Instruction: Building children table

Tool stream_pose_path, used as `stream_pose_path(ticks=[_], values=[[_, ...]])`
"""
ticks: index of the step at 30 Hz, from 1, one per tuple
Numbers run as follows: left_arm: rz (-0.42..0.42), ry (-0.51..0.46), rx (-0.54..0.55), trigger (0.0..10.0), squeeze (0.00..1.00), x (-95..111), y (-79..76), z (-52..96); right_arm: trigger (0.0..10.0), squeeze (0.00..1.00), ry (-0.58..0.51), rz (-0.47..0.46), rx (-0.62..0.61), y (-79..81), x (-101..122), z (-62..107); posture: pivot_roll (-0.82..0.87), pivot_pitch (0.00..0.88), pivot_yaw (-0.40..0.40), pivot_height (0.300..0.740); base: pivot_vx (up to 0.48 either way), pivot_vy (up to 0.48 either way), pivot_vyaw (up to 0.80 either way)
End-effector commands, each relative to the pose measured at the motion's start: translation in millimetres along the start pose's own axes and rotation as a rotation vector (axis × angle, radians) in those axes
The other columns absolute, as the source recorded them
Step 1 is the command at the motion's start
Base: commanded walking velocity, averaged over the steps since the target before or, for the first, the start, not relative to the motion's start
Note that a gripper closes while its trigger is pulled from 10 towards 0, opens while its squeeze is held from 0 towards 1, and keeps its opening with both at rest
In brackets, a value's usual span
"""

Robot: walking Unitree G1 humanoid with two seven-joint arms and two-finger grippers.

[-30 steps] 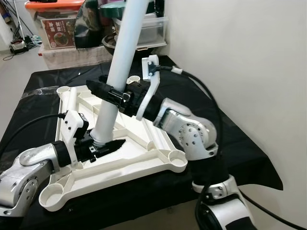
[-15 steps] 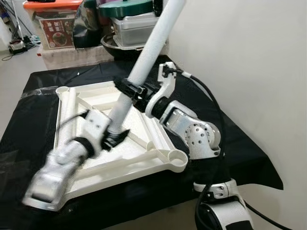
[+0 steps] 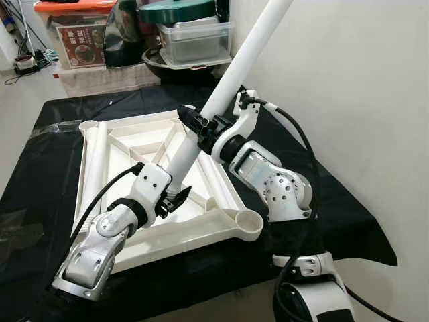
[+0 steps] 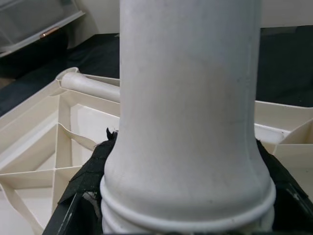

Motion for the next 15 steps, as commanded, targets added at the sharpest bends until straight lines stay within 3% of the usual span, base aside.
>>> stream_pose_path(ticks=[1,6,7,8,14,15], values=[[-0.028,-0.014,-0.032,10.0,0.00,1,-7.2,-1.5,0.0,0.00,0.052,-0.165,0.118,36.3,-38,-9.2,-0.01,0.000,0.005,0.740,0.000,0.000,0.00],[-0.037,-0.008,-0.022,10.0,0.00,-2,-6.2,-1.7,0.0,0.00,0.058,-0.168,0.122,34.8,-40,-7.4,-0.01,0.000,0.005,0.740,0.000,0.000,0.00],[-0.031,-0.012,-0.014,10.0,0.75,-1,-5.4,-2.3,0.0,0.00,0.057,-0.169,0.123,34.7,-39,-6.9,-0.01,0.000,0.006,0.740,0.000,0.000,0.00],[-0.020,-0.017,-0.012,10.0,1.00,-1,-5.2,-2.8,0.0,0.00,0.052,-0.166,0.125,34.4,-38,-6.5,-0.01,0.000,0.008,0.740,0.000,0.000,0.00],[-0.004,-0.025,-0.006,10.0,1.00,0,-2.8,0.4,0.0,0.00,0.031,-0.120,0.119,29.4,-31,-4.8,-0.01,0.000,0.010,0.740,0.000,0.000,0.00],[0.003,-0.029,-0.019,10.0,1.00,2,-3.6,5.2,0.0,0.00,0.017,-0.066,0.103,21.2,-23,-3.9,-0.01,0.000,0.009,0.740,0.000,0.000,0.00]])
Point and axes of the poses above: a point about 5 cm out from each wrist's last joint towards the gripper, its own z axis pointing back from the gripper into the wrist, its own x axis along the axis of the wrist's last joint, y = z × x, the point moved 4 cm from there along -z, pointing out of the wrist towards the gripper, and after that the axes turned 1 degree about -z, right-handed, at the moved point
